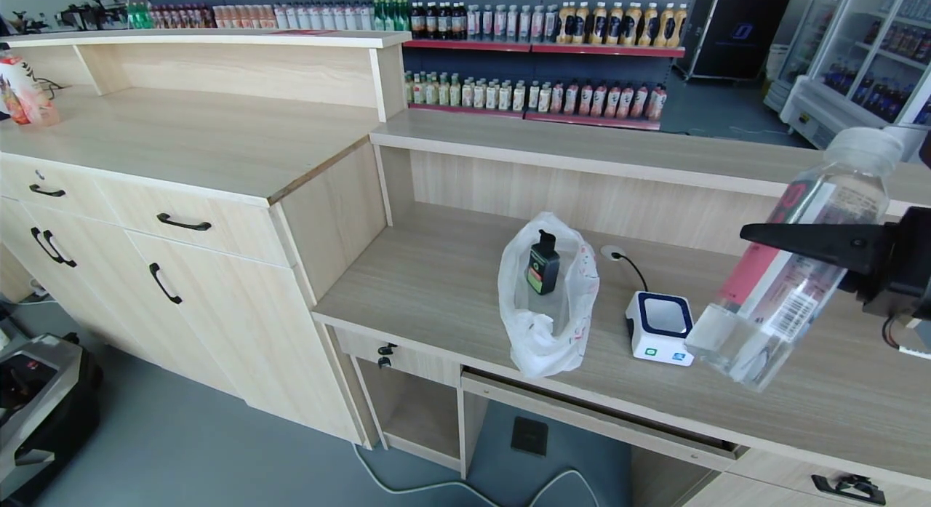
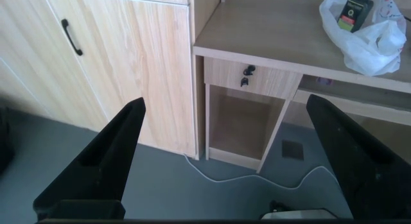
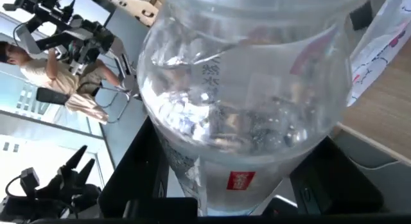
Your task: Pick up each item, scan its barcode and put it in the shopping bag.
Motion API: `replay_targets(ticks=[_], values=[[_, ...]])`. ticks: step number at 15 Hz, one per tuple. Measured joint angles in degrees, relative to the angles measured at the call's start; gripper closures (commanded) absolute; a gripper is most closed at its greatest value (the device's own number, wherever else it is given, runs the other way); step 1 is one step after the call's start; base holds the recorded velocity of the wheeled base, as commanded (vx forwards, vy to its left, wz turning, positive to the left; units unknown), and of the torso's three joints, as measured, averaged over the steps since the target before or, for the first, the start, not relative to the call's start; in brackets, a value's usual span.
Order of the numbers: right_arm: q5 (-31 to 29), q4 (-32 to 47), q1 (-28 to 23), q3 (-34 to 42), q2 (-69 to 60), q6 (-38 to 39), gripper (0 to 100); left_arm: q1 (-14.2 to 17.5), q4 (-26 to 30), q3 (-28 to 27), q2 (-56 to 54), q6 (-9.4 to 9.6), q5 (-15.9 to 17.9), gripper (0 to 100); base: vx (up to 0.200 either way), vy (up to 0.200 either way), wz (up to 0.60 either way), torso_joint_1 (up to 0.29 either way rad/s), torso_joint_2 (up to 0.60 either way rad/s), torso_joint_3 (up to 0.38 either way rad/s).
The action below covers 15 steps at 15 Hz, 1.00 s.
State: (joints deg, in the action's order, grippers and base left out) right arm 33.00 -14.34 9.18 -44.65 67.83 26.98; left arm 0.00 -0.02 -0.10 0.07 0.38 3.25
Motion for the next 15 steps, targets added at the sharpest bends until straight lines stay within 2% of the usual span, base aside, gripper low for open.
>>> replay_targets(ticks=[3,6,15], values=[[0.1,3.5,3.3,0.1,-4.7,0.5,100,0.0,0.0,0.0,0.0,0.00,0.0,0,0.000,0.000,0.00,0.000,0.00,0.000],[0.5,3.7,7.0,-1.0,-7.5,3.3,100,0.0,0.0,0.0,0.0,0.02,0.0,0,0.000,0.000,0.00,0.000,0.00,0.000],[0.7,4.4,14.6,-1.1,-10.5,3.5,100,0.0,0.0,0.0,0.0,0.00,0.0,0,0.000,0.000,0.00,0.000,0.00,0.000]])
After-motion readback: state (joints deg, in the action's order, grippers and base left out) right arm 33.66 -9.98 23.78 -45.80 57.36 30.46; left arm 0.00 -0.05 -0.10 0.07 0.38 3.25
